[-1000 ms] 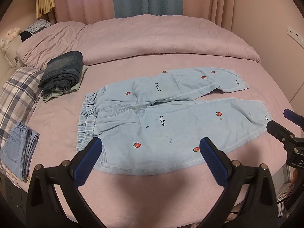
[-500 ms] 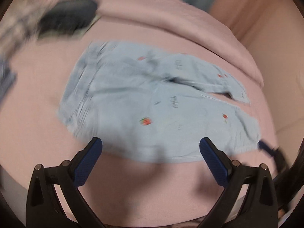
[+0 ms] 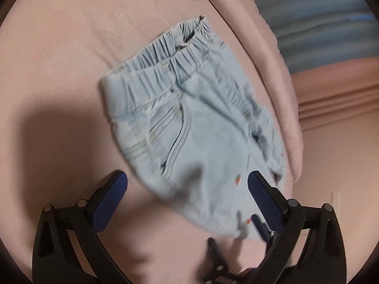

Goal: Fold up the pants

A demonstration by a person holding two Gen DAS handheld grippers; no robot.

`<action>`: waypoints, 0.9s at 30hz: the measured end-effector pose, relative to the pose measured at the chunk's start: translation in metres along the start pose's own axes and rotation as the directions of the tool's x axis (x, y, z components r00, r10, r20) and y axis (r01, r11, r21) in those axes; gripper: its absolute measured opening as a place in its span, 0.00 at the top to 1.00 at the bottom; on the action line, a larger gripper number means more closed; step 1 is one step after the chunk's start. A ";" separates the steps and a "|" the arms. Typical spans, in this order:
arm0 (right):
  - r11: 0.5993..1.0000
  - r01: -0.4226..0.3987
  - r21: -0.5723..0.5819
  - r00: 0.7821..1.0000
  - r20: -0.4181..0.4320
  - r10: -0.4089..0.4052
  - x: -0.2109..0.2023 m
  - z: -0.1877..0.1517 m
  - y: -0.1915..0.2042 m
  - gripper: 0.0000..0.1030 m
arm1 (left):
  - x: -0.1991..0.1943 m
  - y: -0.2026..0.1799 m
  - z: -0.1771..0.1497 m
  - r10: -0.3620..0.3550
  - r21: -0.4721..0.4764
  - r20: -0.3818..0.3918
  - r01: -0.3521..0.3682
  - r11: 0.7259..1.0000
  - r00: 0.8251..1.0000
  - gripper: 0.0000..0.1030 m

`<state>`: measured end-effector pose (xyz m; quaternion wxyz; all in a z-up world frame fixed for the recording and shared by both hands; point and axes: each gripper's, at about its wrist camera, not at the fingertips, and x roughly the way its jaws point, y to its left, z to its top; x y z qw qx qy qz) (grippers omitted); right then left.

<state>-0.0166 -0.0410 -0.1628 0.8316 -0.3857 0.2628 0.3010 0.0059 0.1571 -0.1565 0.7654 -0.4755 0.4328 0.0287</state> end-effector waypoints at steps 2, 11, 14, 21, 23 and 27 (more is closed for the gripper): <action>1.000 0.025 -0.007 1.000 0.000 -0.025 0.005 0.007 0.000 0.43 | 0.006 -0.003 0.008 0.023 0.006 0.009 -0.023 1.000 1.000 0.33; 0.988 -0.128 0.081 0.992 0.002 0.128 -0.007 0.024 -0.001 0.86 | -0.022 -0.006 0.015 0.139 0.147 0.095 -0.152 0.977 0.986 0.82; 0.985 -0.162 0.054 0.986 -0.032 0.163 0.002 0.015 0.013 0.86 | -0.016 0.000 0.011 0.228 0.195 0.072 -0.238 0.952 0.971 0.79; 0.914 -0.259 0.311 0.965 0.042 0.259 -0.030 -0.001 -0.048 0.69 | -0.037 -0.027 0.008 0.336 0.378 0.168 -0.375 0.846 0.927 0.66; 0.902 -0.197 0.384 0.979 0.022 0.204 -0.029 -0.016 -0.077 0.60 | -0.039 -0.040 0.007 0.304 0.445 0.221 -0.373 0.814 0.927 0.54; 0.850 -0.051 0.524 0.976 -0.156 0.154 0.004 -0.061 -0.120 0.60 | -0.002 -0.056 0.002 0.255 0.553 0.186 -0.315 0.771 0.949 0.48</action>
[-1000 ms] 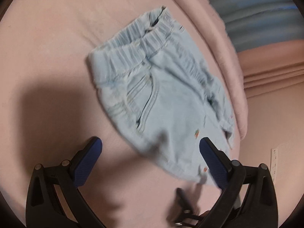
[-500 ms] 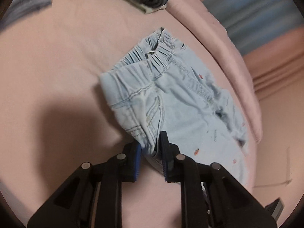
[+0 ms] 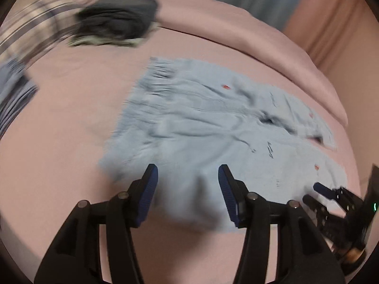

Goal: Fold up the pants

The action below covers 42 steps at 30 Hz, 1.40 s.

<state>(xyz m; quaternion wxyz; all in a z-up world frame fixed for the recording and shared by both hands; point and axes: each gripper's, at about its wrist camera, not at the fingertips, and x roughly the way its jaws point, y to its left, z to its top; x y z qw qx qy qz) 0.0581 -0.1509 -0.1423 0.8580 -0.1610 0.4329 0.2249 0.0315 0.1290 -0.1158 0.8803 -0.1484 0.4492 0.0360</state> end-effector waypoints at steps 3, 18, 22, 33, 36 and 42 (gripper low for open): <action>0.998 -0.057 0.004 0.996 -0.073 0.057 0.010 -0.026 -0.012 0.58 | 0.048 -0.007 -0.019 0.105 0.145 -0.179 -0.079 0.986 0.978 0.49; 0.998 -0.008 0.062 1.000 0.023 0.007 0.053 0.167 -0.196 0.48 | 0.092 0.002 0.156 0.034 0.281 -0.062 -0.015 0.960 0.998 0.30; 1.000 0.016 -0.006 0.998 -0.063 -0.017 0.104 0.206 -0.219 0.48 | 0.146 0.021 0.197 0.073 0.279 -0.155 -0.027 0.960 0.985 0.31; 0.992 -0.087 -0.094 0.954 -0.295 0.055 0.169 0.189 -0.233 0.46 | 0.197 0.036 0.212 0.010 0.320 -0.348 0.109 0.941 0.937 0.41; 0.979 -0.023 -0.200 0.968 -0.248 -0.028 0.156 0.185 -0.208 0.93 | 0.186 0.026 0.207 -0.001 0.308 -0.316 0.103 0.946 0.949 0.76; 0.964 0.145 -0.221 0.970 -0.159 -0.182 0.148 0.198 -0.195 0.98 | 0.166 -0.007 0.199 0.165 0.385 -0.066 -0.127 0.914 0.984 0.86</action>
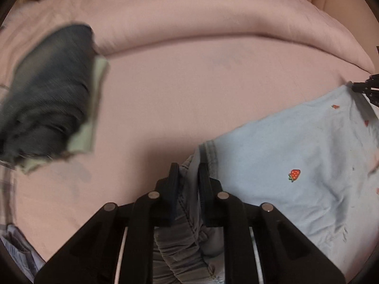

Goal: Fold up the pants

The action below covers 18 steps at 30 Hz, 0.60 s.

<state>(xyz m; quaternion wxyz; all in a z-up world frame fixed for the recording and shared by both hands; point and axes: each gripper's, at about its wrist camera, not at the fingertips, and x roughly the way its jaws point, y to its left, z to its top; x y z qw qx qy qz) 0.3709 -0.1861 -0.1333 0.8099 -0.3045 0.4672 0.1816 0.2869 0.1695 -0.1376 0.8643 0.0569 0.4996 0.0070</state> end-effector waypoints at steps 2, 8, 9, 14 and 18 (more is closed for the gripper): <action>0.999 0.052 0.014 0.999 -0.005 -0.052 0.012 0.007 0.007 0.98 | 0.008 -0.004 0.003 0.037 -0.020 0.003 -0.037 0.999 0.999 0.86; 0.992 0.055 0.114 0.998 0.006 -0.056 0.016 -0.004 0.009 0.95 | 0.016 -0.008 0.001 0.136 0.019 -0.021 -0.136 0.991 0.990 0.78; 0.987 -0.006 0.161 1.000 0.020 0.003 0.004 -0.006 0.002 0.89 | 0.009 -0.006 0.001 0.132 0.003 -0.021 -0.132 0.991 0.991 0.69; 0.868 -0.137 0.477 0.982 0.183 0.054 -0.060 -0.079 -0.061 0.46 | -0.052 0.011 -0.019 0.135 -0.039 0.100 -0.131 0.991 0.986 0.49; 0.662 -0.078 0.745 0.995 0.099 0.005 -0.056 -0.158 -0.115 0.43 | -0.065 -0.016 -0.044 -0.021 -0.019 0.099 0.023 1.000 0.995 0.45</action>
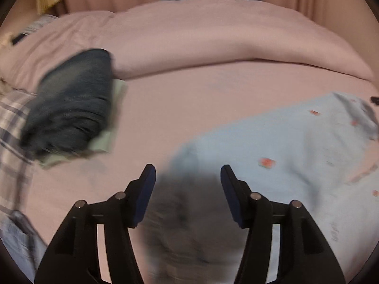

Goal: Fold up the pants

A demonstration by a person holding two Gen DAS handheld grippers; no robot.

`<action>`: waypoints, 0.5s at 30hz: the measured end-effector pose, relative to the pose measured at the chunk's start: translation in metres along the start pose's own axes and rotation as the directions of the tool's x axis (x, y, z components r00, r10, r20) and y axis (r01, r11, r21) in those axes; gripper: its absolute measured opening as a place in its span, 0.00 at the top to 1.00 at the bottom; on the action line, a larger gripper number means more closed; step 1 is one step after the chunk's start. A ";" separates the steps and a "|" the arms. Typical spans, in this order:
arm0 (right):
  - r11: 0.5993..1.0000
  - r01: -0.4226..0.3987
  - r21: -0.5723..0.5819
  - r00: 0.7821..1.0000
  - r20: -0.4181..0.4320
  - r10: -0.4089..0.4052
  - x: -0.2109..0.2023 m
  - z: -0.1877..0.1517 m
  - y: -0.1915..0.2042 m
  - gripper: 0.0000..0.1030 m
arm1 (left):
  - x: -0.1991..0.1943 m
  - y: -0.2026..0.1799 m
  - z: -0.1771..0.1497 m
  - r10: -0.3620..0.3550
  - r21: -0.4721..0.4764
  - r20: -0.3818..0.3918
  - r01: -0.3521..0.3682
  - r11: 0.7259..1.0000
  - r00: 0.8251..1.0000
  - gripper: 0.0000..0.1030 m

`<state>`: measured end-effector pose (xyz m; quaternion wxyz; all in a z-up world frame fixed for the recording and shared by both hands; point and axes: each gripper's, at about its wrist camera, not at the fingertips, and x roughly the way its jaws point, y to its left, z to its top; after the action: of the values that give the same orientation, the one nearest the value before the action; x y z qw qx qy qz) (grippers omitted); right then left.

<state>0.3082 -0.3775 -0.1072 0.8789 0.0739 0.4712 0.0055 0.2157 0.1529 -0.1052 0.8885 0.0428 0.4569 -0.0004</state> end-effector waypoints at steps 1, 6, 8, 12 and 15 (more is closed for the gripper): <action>0.997 0.046 0.062 0.999 -0.016 -0.046 0.002 -0.009 -0.021 0.43 | 0.002 -0.010 -0.004 -0.055 -0.005 -0.021 0.054 0.999 0.998 0.45; 0.994 0.064 0.091 0.991 -0.125 -0.052 0.026 -0.040 -0.041 0.59 | 0.024 -0.065 -0.014 -0.151 -0.022 -0.106 0.149 0.989 0.983 0.45; 0.994 0.103 -0.030 0.986 -0.126 -0.106 0.025 -0.043 -0.020 0.84 | 0.035 -0.078 -0.011 -0.154 -0.026 -0.124 0.152 0.988 0.980 0.45; 0.957 0.279 -0.082 0.956 -0.068 -0.285 0.018 -0.025 -0.005 0.89 | 0.047 -0.083 -0.002 -0.153 -0.038 -0.137 0.149 0.988 0.979 0.45; 0.943 0.310 -0.120 0.936 -0.138 -0.325 0.030 -0.031 -0.011 0.89 | 0.053 -0.079 0.000 -0.153 -0.043 -0.151 0.148 0.988 0.977 0.45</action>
<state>0.2987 -0.3820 -0.1509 0.8311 -0.0464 0.5435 -0.1079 0.2431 0.0760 -0.1545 0.8486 -0.0062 0.5260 -0.0570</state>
